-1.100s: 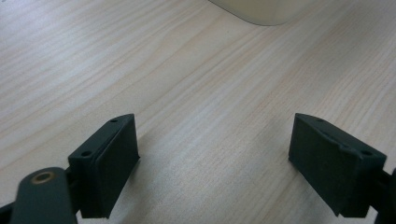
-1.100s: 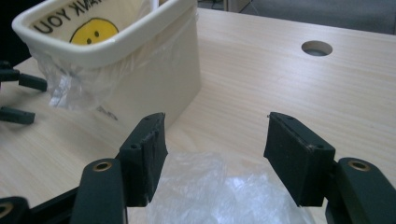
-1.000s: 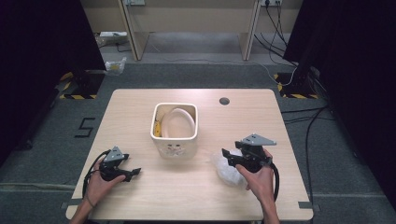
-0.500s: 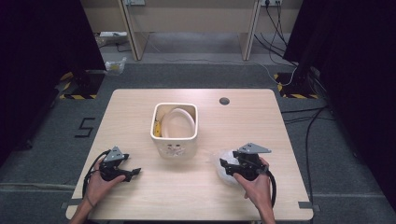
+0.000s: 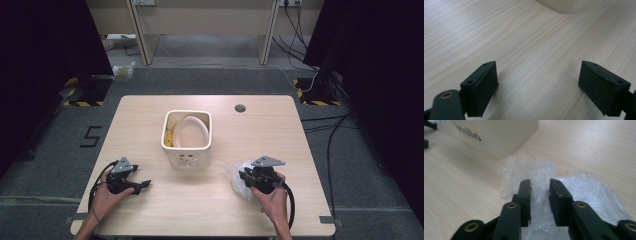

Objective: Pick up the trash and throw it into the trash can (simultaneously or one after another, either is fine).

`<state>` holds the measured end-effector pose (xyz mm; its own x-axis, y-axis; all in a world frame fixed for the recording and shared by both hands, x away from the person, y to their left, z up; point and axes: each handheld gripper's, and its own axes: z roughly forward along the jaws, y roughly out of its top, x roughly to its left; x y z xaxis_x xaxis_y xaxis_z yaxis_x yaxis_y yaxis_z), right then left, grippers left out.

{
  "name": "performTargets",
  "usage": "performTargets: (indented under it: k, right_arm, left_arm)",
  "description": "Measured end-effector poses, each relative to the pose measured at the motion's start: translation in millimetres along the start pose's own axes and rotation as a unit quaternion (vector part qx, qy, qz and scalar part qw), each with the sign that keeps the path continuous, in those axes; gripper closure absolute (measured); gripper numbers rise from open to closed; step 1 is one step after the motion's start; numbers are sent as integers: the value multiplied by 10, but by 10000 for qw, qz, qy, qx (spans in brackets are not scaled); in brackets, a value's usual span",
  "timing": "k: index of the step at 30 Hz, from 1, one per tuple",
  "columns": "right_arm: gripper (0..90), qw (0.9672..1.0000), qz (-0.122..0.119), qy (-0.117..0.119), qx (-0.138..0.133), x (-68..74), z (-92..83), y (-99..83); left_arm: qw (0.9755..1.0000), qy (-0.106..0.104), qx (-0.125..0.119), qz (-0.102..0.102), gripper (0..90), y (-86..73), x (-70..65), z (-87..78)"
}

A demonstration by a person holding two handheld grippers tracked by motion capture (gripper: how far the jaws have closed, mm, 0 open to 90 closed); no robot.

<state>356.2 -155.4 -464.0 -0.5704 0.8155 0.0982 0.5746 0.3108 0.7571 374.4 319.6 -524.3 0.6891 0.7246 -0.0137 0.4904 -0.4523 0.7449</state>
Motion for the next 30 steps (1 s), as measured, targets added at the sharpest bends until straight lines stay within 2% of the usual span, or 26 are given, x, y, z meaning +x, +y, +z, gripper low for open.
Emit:
performTargets:
  k: [2,3,4,6,8,9,12,14,16,19,22,28,30]
  right_arm:
    - [805,9998,-27,-15,-202,-19,-74,31]
    - [805,9998,-27,-15,-202,-19,-74,31]
    - [816,9993,14,25,-363,-28,-138,57]
    - [818,9989,53,78,-455,-37,-172,72]
    - [824,9972,144,197,-713,-60,-281,122]
    - [824,9972,144,197,-713,-60,-281,122]
    - [826,9947,187,260,-981,-78,-407,199]
    - [826,9941,186,280,-1027,-81,-428,217]
    - [827,9923,140,273,-1204,-79,-509,319]
    - [827,9913,94,261,-1286,-69,-536,381]
    - [828,9897,5,304,-1398,-46,-571,519]
    - [829,9892,-58,337,-1423,-26,-580,710]
    - [829,9884,-139,354,-1471,1,-577,856]
  left_arm:
    - [10000,1,2,0,149,0,0,0]
    - [10000,1,2,0,149,0,0,0]
    - [10000,1,1,0,149,0,0,0]
    - [10000,1,2,1,149,0,0,0]
    - [10000,4,-4,-2,149,0,0,0]
    - [10000,4,-4,-2,149,0,0,0]
    - [10000,1,0,-2,149,0,0,0]
    - [10000,1,0,-2,149,0,0,0]
    - [10000,5,2,7,148,0,1,-1]
    - [10000,5,2,8,149,0,1,-1]
    - [10000,8,-13,-6,149,0,-1,1]
    - [10000,7,-14,-6,148,0,-1,1]
    - [10000,8,-13,-5,149,0,-1,1]
